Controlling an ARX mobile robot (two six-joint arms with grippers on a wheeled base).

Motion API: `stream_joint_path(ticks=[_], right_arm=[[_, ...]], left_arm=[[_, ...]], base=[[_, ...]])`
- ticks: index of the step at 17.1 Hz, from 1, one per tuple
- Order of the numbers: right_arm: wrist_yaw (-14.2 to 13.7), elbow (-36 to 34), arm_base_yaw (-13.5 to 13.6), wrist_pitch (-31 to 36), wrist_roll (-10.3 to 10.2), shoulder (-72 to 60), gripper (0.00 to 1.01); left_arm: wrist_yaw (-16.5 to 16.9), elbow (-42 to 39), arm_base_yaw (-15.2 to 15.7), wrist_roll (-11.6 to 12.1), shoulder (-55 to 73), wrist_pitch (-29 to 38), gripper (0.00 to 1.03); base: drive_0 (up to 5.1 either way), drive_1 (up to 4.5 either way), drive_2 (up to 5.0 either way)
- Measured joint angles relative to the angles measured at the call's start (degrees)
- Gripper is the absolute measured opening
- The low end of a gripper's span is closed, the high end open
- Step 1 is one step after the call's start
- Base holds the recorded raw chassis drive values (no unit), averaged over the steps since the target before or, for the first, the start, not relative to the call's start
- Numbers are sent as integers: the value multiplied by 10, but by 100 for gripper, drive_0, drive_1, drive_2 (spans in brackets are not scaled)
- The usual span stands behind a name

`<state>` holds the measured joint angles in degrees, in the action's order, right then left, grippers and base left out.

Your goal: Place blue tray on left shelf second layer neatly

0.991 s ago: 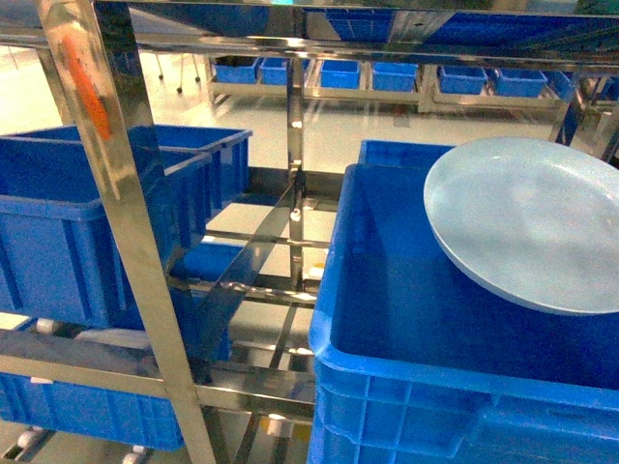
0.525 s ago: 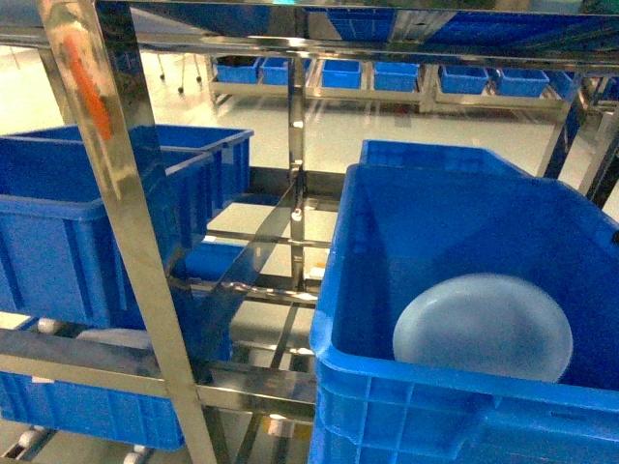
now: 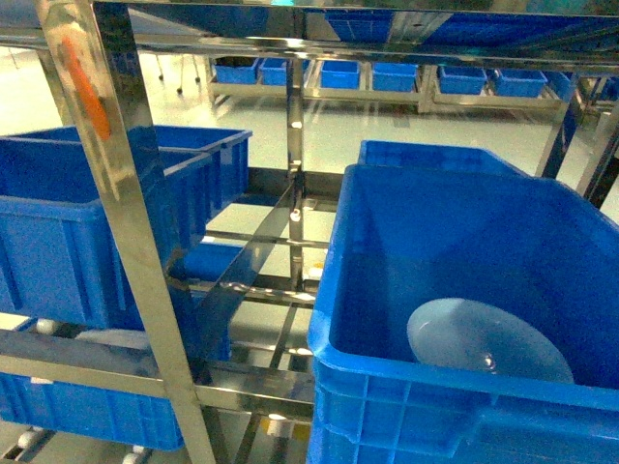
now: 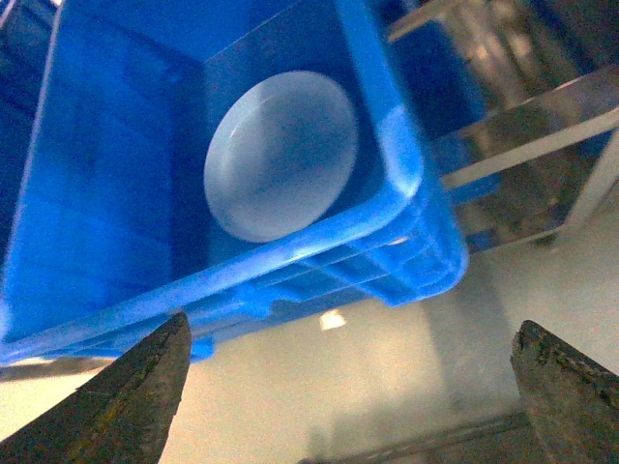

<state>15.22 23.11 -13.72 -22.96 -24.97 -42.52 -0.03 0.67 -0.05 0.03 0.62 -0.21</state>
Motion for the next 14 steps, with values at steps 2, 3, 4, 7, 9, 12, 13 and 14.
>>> stream_joint_path(ticks=[2, 3, 4, 7, 9, 12, 13, 14], right_arm=[[-34, -1, 15, -44, 94, 89, 98], [-30, -13, 17, 5, 122, 99, 96], [-50, -98, 26, 189, 172, 158, 84], [-82, -178, 68, 369, 236, 237, 45], [-141, -193, 142, 350, 242, 263, 19], [-152, -204, 137, 334, 246, 296, 2], [-153, -208, 137, 326, 246, 307, 2], [-153, -209, 137, 325, 246, 309, 2]], left_arm=[[0, 0, 0, 0, 0, 0, 98], [0, 0, 0, 0, 0, 0, 98], [0, 0, 0, 0, 0, 0, 98], [0, 0, 0, 0, 0, 0, 98], [0, 0, 0, 0, 0, 0, 98], [0, 0, 0, 0, 0, 0, 98], [0, 0, 0, 0, 0, 0, 98], [0, 0, 0, 0, 0, 0, 98]], base=[[0, 0, 0], [0, 0, 0], [0, 0, 0], [0, 0, 0], [0, 0, 0], [0, 0, 0], [0, 0, 0], [0, 0, 0]])
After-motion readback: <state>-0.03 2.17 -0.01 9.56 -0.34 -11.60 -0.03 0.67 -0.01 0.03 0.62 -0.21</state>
